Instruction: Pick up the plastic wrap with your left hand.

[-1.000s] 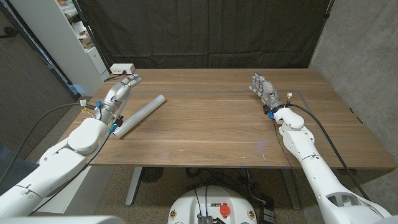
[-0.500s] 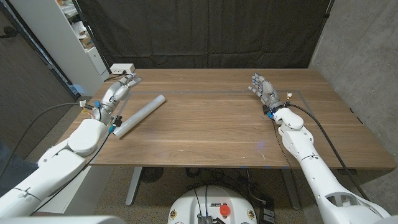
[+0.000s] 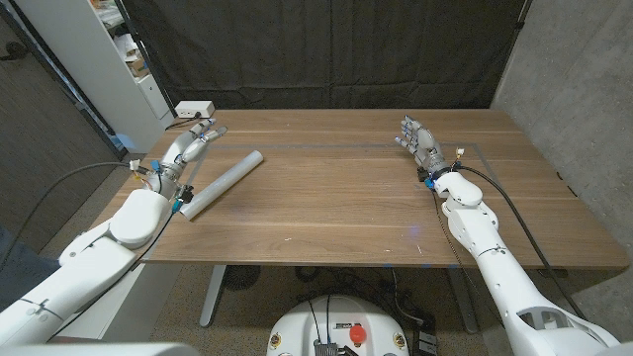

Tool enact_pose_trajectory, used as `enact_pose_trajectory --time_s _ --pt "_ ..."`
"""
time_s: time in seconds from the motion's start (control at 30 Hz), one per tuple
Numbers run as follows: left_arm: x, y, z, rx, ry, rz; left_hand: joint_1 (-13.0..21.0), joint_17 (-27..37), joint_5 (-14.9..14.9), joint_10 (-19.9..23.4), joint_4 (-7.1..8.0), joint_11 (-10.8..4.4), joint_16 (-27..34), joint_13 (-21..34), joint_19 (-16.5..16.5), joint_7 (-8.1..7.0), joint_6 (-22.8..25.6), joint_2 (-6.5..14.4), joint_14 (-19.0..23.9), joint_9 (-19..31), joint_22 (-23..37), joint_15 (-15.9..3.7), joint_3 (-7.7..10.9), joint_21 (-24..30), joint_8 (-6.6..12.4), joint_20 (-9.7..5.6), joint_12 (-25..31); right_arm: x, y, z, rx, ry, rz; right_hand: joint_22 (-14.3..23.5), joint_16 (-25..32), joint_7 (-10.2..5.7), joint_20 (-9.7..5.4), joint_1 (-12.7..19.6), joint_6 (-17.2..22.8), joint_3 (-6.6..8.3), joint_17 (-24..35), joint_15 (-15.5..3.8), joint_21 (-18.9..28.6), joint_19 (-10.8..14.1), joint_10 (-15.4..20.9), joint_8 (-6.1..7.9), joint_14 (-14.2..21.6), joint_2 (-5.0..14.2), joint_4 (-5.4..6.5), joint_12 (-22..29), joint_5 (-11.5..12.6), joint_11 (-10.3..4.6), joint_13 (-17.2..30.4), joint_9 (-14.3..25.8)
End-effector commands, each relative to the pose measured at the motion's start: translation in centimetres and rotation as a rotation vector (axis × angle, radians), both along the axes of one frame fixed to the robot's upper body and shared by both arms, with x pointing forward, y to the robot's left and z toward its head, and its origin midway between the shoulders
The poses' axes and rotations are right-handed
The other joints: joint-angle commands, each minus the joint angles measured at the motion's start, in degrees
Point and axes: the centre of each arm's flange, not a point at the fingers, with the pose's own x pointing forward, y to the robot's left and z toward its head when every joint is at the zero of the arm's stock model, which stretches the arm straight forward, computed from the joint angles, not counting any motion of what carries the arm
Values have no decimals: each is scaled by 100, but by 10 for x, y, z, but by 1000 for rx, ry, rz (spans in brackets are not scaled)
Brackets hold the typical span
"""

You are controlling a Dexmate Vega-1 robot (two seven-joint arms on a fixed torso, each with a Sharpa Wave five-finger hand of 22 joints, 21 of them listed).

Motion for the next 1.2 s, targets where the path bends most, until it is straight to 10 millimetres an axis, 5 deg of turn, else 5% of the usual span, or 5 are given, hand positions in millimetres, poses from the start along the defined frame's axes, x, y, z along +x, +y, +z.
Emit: enact_pose_trajectory --time_s 0.03,0.33,0.47,1.2 --pt "-2 2 -4 29 -2 48 91 12 -3 52 -28 24 31 13 42 16 44 18 52 13 33 27 7 -16 22 41 20 -2 0 1 2 -5 -3 6 23 -15 8 23 54 10 19 9 -27 43 30 5 54 41 -27 4 37 -23 31 21" --pt "-6 4 -8 41 12 105 167 13 7 2 -56 58 24 14 81 5 11 0 48 14 33 50 18 -17 7 23 -4 -1 2 1 2 -5 4 7 23 -16 11 22 56 9 19 8 -36 46 32 5 57 42 -29 4 38 -16 31 21" --pt "-8 8 -11 24 14 131 341 24 22 -42 -101 168 30 23 183 -29 -58 -57 69 19 41 193 40 -7 -9 350 -22 -1 2 0 3 -3 2 7 22 -16 13 23 58 9 18 9 -42 45 34 5 57 42 -31 5 38 -17 31 21" --pt "-8 8 -6 30 63 258 672 38 30 24 -139 320 67 51 470 9 -55 -181 202 29 53 337 69 55 22 528 18 -6 -4 -10 9 11 5 8 44 -25 1 23 58 7 18 -8 -42 118 30 3 120 47 -36 2 41 -14 31 21"
